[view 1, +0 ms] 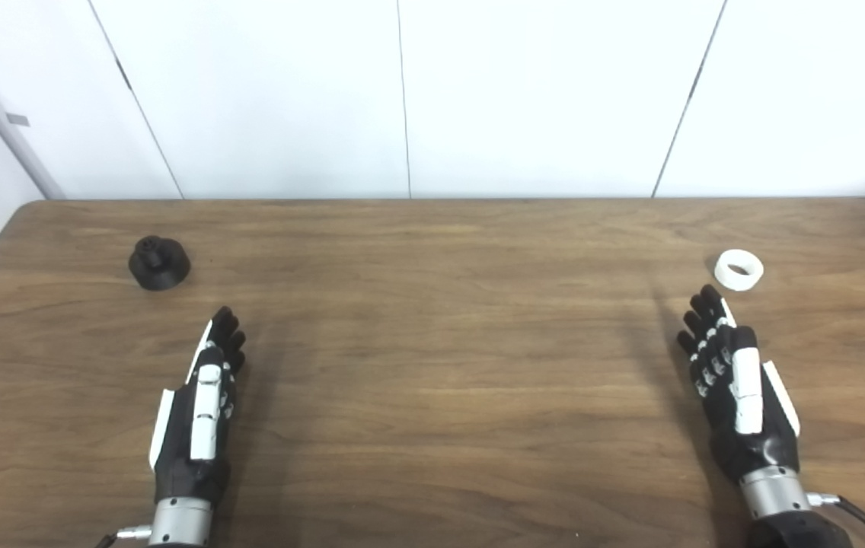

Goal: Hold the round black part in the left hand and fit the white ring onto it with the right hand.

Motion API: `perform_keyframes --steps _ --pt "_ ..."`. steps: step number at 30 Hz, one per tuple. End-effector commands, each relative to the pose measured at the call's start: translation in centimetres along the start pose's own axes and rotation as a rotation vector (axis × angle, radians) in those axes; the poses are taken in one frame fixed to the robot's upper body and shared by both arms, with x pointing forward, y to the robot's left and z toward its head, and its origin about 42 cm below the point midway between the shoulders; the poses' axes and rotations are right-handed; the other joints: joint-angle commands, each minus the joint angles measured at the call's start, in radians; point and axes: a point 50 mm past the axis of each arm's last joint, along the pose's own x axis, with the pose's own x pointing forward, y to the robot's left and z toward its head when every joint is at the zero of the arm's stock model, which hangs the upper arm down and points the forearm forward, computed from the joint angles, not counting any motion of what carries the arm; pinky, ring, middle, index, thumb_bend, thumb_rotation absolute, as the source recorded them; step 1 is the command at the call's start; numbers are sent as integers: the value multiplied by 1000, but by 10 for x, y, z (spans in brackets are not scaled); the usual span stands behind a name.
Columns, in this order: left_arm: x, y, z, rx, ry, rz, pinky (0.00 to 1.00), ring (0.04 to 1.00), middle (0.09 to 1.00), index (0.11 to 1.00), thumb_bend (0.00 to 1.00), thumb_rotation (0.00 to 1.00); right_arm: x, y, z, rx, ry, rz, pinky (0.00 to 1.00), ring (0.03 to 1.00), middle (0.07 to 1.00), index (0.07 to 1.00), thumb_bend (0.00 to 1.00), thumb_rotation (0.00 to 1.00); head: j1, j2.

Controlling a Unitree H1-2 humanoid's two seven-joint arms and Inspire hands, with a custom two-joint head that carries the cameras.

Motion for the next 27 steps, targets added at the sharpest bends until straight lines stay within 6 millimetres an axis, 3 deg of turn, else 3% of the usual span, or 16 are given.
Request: perform_keyframes --steps 1,21,27 --pt "-8 6 -7 15 28 6 1000 980 984 981 391 930 -5 4 -8 26 20 -12 1000 1000 1000 1000 600 1000 0 1" --pt "-9 6 -8 8 28 1 1000 988 995 994 377 925 -8 5 -10 19 25 -18 1000 1000 1000 1000 587 1000 8 -7" --pt "-10 3 -11 8 23 -2 1000 983 993 987 361 925 -9 0 -13 17 27 -22 1000 1000 1000 999 592 1000 66 -33"
